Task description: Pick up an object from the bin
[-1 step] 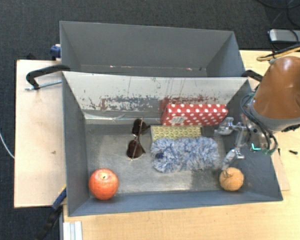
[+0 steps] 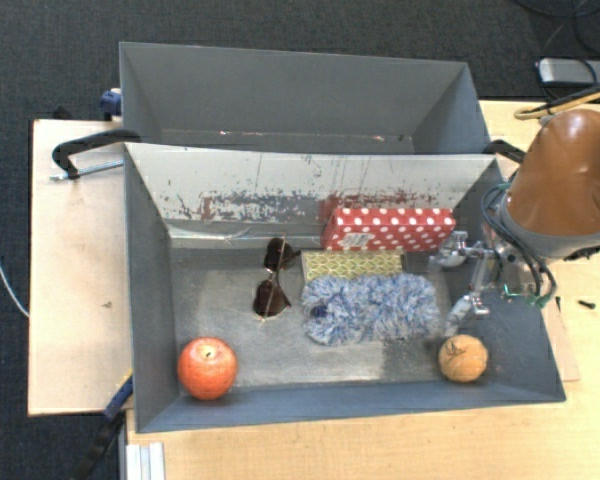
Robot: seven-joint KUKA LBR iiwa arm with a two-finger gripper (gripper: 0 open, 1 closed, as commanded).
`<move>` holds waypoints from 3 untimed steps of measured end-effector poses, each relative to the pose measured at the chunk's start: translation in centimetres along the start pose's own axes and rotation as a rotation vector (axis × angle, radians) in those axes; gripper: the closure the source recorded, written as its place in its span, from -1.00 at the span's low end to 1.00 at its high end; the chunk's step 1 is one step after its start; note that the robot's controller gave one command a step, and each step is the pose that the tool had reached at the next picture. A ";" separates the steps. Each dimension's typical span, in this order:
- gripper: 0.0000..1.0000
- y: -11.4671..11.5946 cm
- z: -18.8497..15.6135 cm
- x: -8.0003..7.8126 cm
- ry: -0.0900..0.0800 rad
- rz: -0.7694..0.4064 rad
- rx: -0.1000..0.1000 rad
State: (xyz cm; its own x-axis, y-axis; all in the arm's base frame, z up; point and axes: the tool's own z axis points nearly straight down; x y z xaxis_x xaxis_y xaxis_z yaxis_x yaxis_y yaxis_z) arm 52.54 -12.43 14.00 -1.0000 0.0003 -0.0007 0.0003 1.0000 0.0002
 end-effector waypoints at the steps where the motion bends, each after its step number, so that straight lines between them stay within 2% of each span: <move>1: -1.00 0.9 2.3 1.0 -0.009 0.076 0.002; 2: 1.00 2.1 5.0 0.5 -0.005 0.462 0.001; 3: 1.00 2.1 5.0 0.5 -0.005 0.462 0.001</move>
Offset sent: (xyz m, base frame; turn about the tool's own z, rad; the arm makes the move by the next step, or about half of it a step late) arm -0.0062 0.0214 -0.0509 0.4625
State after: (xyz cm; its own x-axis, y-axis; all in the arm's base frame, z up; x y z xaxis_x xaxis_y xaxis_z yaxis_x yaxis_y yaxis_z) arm 52.07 -10.33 9.03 -0.8952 0.4457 -0.0059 0.4457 0.8952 0.0004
